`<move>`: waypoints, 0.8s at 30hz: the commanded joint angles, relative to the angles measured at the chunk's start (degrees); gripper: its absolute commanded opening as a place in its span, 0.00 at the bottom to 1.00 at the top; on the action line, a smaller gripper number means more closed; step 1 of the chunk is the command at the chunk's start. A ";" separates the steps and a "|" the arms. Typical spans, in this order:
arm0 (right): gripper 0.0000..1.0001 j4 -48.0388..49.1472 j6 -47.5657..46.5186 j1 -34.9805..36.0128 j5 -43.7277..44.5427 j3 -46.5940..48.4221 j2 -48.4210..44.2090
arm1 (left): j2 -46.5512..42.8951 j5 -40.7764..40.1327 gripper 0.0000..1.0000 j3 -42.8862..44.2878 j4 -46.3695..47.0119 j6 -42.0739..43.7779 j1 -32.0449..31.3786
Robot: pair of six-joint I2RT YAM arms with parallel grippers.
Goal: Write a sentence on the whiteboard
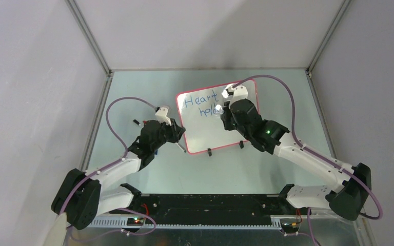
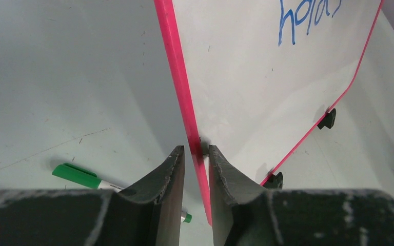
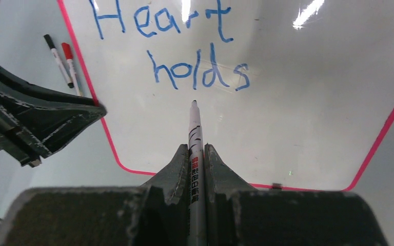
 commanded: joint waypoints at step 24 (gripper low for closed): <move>0.00 7.73 -5.67 2.78 -1.15 -0.74 3.26 | 2.39 2.75 0.29 2.47 2.45 2.23 -0.43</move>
